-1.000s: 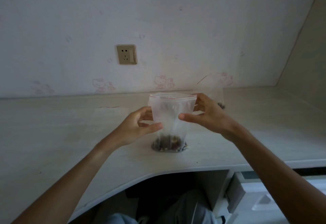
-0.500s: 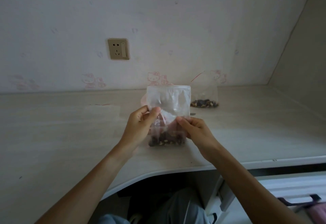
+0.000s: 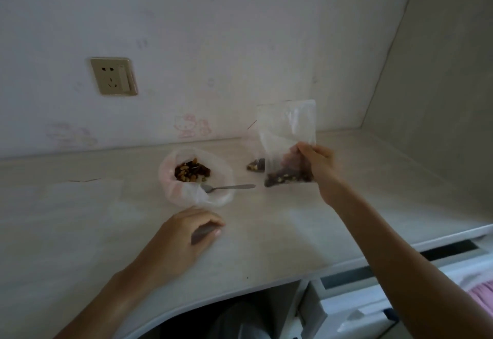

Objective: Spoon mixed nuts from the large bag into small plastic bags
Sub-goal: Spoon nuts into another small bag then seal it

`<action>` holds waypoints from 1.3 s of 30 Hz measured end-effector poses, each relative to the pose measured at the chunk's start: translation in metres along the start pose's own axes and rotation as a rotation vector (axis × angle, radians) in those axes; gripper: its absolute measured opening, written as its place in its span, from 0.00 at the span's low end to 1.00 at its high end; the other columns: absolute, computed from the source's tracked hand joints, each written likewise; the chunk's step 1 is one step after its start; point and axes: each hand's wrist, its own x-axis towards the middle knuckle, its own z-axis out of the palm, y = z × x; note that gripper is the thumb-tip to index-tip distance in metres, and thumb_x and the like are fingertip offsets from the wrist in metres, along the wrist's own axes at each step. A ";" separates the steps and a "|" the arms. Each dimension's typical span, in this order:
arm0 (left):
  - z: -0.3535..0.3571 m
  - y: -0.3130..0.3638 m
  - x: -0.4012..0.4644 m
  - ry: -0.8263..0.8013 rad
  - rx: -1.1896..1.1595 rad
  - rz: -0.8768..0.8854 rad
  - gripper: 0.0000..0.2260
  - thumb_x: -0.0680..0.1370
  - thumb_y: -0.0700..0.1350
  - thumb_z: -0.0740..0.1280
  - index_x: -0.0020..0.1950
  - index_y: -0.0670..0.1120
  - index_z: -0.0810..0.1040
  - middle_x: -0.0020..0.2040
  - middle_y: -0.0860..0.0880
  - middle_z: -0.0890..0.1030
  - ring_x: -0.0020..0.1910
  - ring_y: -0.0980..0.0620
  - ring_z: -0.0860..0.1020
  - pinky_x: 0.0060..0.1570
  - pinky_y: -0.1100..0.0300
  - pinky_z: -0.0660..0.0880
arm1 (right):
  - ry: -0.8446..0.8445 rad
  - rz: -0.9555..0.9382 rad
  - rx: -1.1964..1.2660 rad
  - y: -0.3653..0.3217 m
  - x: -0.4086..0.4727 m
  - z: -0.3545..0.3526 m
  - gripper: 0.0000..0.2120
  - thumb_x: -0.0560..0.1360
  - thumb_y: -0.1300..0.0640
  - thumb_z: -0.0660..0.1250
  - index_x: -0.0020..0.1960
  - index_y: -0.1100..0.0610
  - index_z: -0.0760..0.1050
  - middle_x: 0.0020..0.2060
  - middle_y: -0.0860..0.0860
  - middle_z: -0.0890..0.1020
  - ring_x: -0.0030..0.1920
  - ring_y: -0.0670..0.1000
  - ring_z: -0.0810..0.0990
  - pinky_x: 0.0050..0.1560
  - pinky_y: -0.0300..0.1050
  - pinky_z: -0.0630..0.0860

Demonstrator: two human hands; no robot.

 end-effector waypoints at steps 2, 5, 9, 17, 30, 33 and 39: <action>-0.001 -0.001 0.001 0.021 -0.009 0.004 0.10 0.79 0.59 0.67 0.58 0.61 0.82 0.56 0.64 0.82 0.57 0.60 0.82 0.57 0.61 0.79 | 0.007 0.033 -0.054 0.023 0.012 0.007 0.14 0.83 0.58 0.65 0.41 0.60 0.84 0.33 0.55 0.86 0.31 0.51 0.84 0.31 0.39 0.78; 0.002 -0.003 0.002 0.042 -0.044 0.004 0.09 0.78 0.59 0.68 0.56 0.62 0.82 0.55 0.63 0.83 0.56 0.58 0.83 0.56 0.59 0.80 | 0.047 0.054 -0.077 0.043 0.029 0.016 0.16 0.82 0.57 0.65 0.38 0.58 0.84 0.30 0.52 0.85 0.27 0.47 0.80 0.27 0.36 0.74; 0.003 -0.005 0.003 0.068 -0.020 0.031 0.08 0.77 0.59 0.71 0.55 0.61 0.83 0.54 0.62 0.84 0.57 0.58 0.83 0.57 0.63 0.77 | 0.074 0.051 -0.076 0.049 0.056 0.030 0.21 0.82 0.57 0.66 0.31 0.52 0.85 0.26 0.48 0.84 0.26 0.43 0.81 0.27 0.35 0.74; 0.002 -0.004 0.001 0.074 -0.035 0.016 0.08 0.77 0.59 0.73 0.53 0.60 0.84 0.55 0.61 0.84 0.57 0.58 0.83 0.58 0.64 0.77 | 0.079 0.036 -0.216 0.053 0.082 0.056 0.26 0.81 0.56 0.65 0.26 0.45 0.83 0.23 0.43 0.81 0.23 0.38 0.78 0.25 0.32 0.71; -0.015 0.018 -0.027 0.285 -0.072 -0.091 0.06 0.75 0.43 0.77 0.49 0.53 0.85 0.44 0.59 0.86 0.43 0.57 0.84 0.45 0.65 0.79 | -0.001 -0.395 -0.513 0.006 -0.048 0.052 0.05 0.81 0.60 0.67 0.56 0.57 0.80 0.49 0.48 0.83 0.50 0.48 0.82 0.48 0.38 0.78; -0.035 0.016 -0.044 0.344 -0.068 -0.134 0.07 0.76 0.41 0.77 0.50 0.52 0.86 0.42 0.57 0.86 0.40 0.55 0.84 0.41 0.62 0.80 | -0.271 -0.519 -0.586 0.007 -0.100 0.089 0.04 0.81 0.59 0.68 0.55 0.54 0.79 0.48 0.43 0.82 0.49 0.45 0.82 0.51 0.37 0.79; -0.094 -0.014 -0.063 0.584 0.027 -0.221 0.06 0.79 0.55 0.70 0.46 0.55 0.82 0.38 0.57 0.83 0.37 0.56 0.82 0.38 0.60 0.78 | -0.750 -0.780 -0.916 0.031 -0.147 0.164 0.16 0.82 0.52 0.66 0.68 0.52 0.77 0.65 0.50 0.80 0.64 0.50 0.77 0.68 0.44 0.72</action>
